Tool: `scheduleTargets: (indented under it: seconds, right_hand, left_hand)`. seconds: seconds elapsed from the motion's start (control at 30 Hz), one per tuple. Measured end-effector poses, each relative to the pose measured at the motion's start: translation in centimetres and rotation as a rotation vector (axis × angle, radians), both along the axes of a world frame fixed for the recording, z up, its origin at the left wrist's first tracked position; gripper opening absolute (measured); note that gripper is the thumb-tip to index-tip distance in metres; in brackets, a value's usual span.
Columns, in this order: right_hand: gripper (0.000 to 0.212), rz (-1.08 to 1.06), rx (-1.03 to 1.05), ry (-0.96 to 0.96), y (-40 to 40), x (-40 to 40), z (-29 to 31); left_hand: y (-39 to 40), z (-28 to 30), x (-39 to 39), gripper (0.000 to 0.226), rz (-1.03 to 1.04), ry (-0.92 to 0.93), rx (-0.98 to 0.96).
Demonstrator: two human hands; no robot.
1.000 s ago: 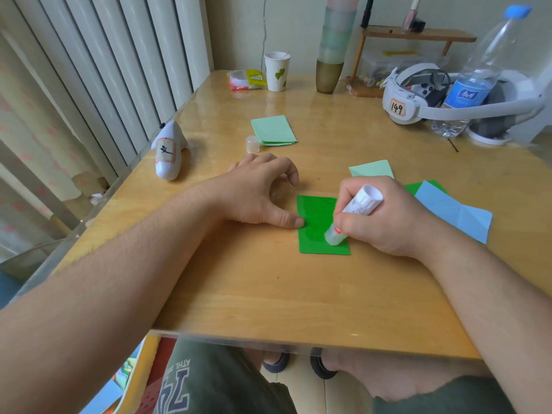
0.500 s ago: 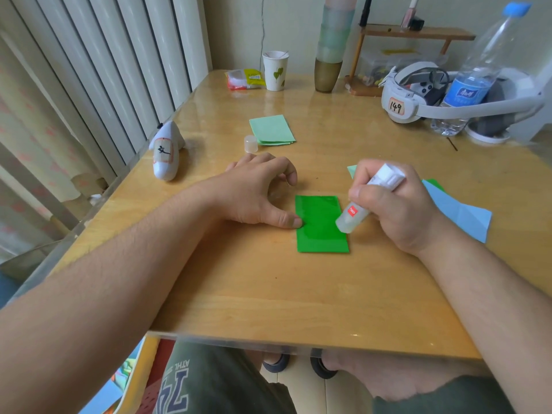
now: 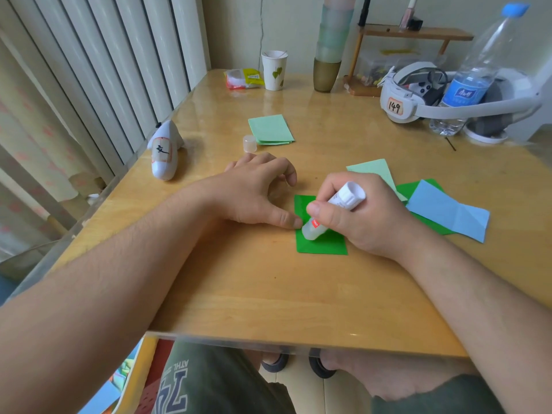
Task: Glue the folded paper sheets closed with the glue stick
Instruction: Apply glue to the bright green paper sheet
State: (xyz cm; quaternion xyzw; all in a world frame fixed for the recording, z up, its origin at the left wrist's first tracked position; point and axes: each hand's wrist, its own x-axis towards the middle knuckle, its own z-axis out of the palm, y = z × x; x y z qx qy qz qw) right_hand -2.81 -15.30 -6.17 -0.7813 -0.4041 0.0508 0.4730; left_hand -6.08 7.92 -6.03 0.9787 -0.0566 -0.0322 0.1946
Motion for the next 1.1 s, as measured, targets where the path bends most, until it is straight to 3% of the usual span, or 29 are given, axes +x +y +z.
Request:
scheduleTargets:
  seconds: [0.23, 0.73, 1.0, 1.1]
  right_hand:
    - [0.034, 0.016, -0.071, -0.019, 0.6, -0.6, 0.1]
    - [0.029, -0.060, -0.157, -0.026, -1.9, 0.6, 0.2]
    - [0.029, -0.065, -0.145, -0.025, -2.0, 0.8, 0.3]
    - [0.030, -0.079, 0.012, 0.047, -2.1, 1.1, 0.5]
  left_hand:
    - [-0.3, 0.3, -0.2, 0.085, 0.004, 0.011, 0.013]
    - [-0.1, 0.1, -0.1, 0.079, -0.006, -0.001, 0.003]
    - [-0.1, 0.0, -0.2, 0.077, -0.007, -0.004, 0.010]
    - [-0.1, 0.0, -0.1, 0.078, -0.007, 0.003, 0.002]
